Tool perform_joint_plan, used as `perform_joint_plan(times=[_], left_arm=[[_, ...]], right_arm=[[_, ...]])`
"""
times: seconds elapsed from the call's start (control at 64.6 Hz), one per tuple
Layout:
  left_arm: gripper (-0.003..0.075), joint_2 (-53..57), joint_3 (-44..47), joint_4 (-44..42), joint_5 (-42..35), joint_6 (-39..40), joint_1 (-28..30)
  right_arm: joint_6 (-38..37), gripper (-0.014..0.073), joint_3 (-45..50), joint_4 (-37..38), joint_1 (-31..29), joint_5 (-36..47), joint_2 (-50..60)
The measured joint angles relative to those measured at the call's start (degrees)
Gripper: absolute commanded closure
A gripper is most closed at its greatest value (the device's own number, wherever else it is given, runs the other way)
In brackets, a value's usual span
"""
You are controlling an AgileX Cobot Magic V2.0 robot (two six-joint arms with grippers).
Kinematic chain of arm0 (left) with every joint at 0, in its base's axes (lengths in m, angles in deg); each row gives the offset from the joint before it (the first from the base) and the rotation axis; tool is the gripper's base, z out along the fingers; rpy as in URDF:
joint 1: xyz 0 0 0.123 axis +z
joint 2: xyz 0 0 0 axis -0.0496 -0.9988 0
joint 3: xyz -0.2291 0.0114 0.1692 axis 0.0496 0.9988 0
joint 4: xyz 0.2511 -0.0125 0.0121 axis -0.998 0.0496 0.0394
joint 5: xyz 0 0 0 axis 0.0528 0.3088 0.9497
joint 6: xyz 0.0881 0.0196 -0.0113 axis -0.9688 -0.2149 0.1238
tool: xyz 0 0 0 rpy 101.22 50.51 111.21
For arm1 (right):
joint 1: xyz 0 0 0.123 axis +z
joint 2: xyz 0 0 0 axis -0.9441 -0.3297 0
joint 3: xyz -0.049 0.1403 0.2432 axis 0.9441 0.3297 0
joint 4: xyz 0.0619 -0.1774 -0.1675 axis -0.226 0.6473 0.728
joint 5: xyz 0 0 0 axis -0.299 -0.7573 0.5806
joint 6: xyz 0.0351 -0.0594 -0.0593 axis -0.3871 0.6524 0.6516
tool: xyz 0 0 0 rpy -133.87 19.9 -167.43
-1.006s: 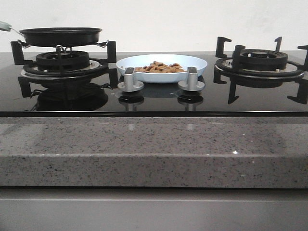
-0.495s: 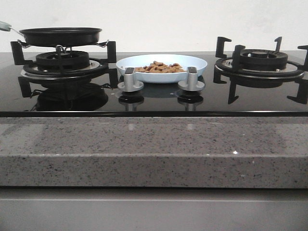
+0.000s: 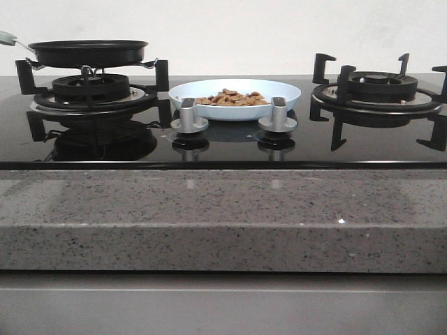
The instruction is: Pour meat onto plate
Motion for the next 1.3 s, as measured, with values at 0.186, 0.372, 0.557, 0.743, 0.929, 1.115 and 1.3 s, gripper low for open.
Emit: perform_joint_plan(times=[0.186,0.372,0.557,0.743,0.929,1.115,1.3], left_arm=[[0.0741,0.0,0.0,0.0,0.0,0.0,0.0],[0.0741,0.0,0.0,0.0,0.0,0.0,0.0],[0.0741,0.0,0.0,0.0,0.0,0.0,0.0],[0.0741,0.0,0.0,0.0,0.0,0.0,0.0],[0.0741,0.0,0.0,0.0,0.0,0.0,0.0],[0.0741,0.0,0.0,0.0,0.0,0.0,0.0],[0.0741,0.0,0.0,0.0,0.0,0.0,0.0]], right_arm=[[-3.5,0.0663,0.0,0.0,0.0,-0.4,0.0],[-5.3,0.0663,0.0,0.0,0.0,-0.4,0.0],[-5.8,0.0663,0.0,0.0,-0.8,-0.4,0.0],[-6.0,0.0663,0.0,0.1,-1.8,1.4,0.0],[-6.2,0.0663,0.0,0.1,-1.8,2.2,0.0],[-6.2,0.0663,0.0,0.1,-1.8,2.2,0.0],[-6.2,0.0663,0.0,0.2,-1.8,2.2,0.0]])
